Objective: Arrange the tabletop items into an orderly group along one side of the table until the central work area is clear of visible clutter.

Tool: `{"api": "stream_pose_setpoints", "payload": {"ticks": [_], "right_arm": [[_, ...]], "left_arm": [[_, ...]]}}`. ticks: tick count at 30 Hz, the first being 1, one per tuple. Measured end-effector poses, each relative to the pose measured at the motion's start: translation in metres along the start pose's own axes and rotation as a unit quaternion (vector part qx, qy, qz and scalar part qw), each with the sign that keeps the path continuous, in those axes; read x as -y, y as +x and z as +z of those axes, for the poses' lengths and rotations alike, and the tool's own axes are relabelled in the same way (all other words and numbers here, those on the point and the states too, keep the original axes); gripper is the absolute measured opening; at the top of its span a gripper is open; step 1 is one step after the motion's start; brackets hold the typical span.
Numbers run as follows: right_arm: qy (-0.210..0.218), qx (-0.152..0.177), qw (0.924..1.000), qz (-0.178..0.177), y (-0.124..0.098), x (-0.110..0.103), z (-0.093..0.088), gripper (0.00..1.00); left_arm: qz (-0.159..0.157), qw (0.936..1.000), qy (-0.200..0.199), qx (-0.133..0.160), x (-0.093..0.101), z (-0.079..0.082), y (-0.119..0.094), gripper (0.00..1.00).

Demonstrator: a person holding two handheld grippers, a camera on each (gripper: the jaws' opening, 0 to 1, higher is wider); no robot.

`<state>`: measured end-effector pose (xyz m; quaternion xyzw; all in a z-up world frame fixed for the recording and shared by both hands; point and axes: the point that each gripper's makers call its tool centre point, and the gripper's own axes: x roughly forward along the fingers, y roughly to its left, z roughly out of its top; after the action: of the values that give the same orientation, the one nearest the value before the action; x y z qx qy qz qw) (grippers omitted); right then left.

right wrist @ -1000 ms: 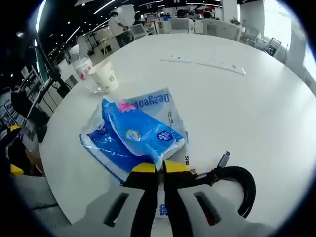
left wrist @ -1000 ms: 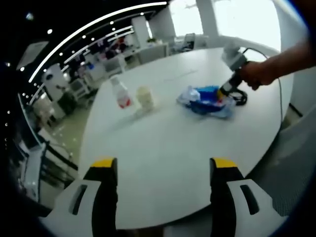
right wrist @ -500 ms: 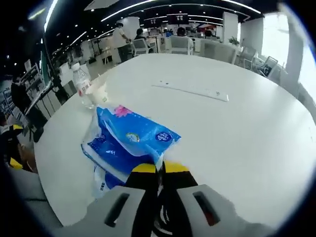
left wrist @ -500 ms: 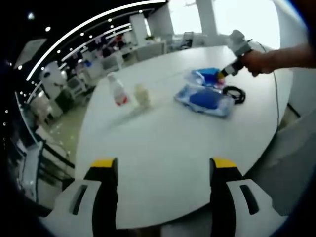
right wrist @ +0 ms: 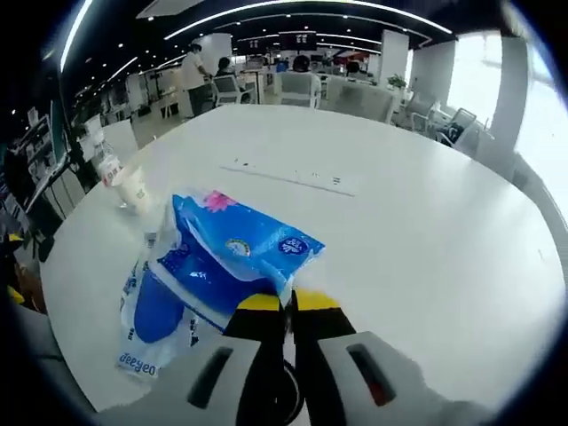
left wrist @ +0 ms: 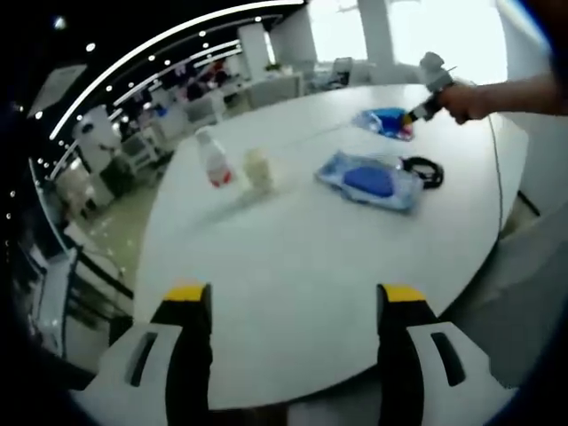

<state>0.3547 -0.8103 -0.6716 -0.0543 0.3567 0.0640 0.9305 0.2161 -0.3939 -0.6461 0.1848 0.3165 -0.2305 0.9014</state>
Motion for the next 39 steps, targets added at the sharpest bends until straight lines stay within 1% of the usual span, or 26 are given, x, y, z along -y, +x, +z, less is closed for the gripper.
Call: {"api": "stream_pose_setpoints", "payload": {"ticks": [2, 4, 8, 10, 12, 13, 16, 19, 23, 26, 29, 31, 38, 39], "right_arm": [[-0.007, -0.001, 1.0, -0.002, 0.0, 0.005, 0.003, 0.01], [-0.031, -0.006, 0.9995, -0.005, 0.001, 0.012, 0.008, 0.01], [-0.036, 0.0, 0.9993, -0.01, 0.003, 0.025, 0.017, 0.01], [-0.037, -0.004, 0.9992, -0.014, 0.009, 0.037, 0.018, 0.01], [-0.045, -0.008, 0.9988, -0.015, 0.014, 0.043, 0.018, 0.01], [-0.047, -0.01, 0.9987, -0.014, 0.022, 0.051, 0.017, 0.01], [-0.048, -0.01, 0.9987, -0.013, 0.028, 0.06, 0.018, 0.01], [-0.047, -0.017, 0.9986, -0.014, 0.038, 0.069, 0.013, 0.01], [-0.047, -0.025, 0.9985, -0.014, 0.045, 0.071, 0.007, 0.01], [-0.045, -0.034, 0.9984, -0.01, 0.057, 0.076, 0.002, 0.01], [-0.046, -0.041, 0.9981, -0.008, 0.056, 0.068, -0.003, 0.01], [-0.05, -0.043, 0.9978, -0.008, 0.059, 0.068, -0.005, 0.01], [-0.044, -0.063, 0.997, -0.011, 0.073, 0.075, -0.019, 0.02], [-0.048, -0.064, 0.9967, -0.013, 0.07, 0.072, -0.02, 0.02]], "left_arm": [[-0.001, 1.0, 0.001, 0.0, 0.001, 0.0, 0.0, 0.73], [-0.003, 1.0, 0.005, -0.004, 0.002, -0.002, 0.0, 0.73], [-0.003, 1.0, 0.007, -0.005, 0.002, -0.003, 0.0, 0.73], [-0.003, 1.0, 0.005, -0.006, 0.001, -0.004, -0.001, 0.73], [-0.001, 1.0, 0.004, -0.007, 0.0, -0.004, -0.001, 0.73], [-0.002, 1.0, 0.003, -0.007, 0.0, -0.004, -0.001, 0.73], [-0.001, 0.9999, 0.005, -0.01, 0.0, -0.005, 0.0, 0.73], [-0.002, 0.9999, 0.008, -0.012, 0.001, -0.006, 0.0, 0.72], [-0.002, 0.9999, 0.009, -0.014, 0.001, -0.007, 0.001, 0.72], [-0.003, 0.9998, 0.01, -0.016, 0.002, -0.007, 0.001, 0.72], [-0.004, 0.9997, 0.012, -0.02, 0.003, -0.009, 0.003, 0.72], [-0.004, 0.9997, 0.013, -0.022, 0.003, -0.01, 0.004, 0.72], [-0.002, 0.9996, 0.004, -0.027, 0.001, -0.012, 0.004, 0.72], [-0.002, 0.9996, 0.003, -0.028, 0.001, -0.012, 0.005, 0.72]]}}
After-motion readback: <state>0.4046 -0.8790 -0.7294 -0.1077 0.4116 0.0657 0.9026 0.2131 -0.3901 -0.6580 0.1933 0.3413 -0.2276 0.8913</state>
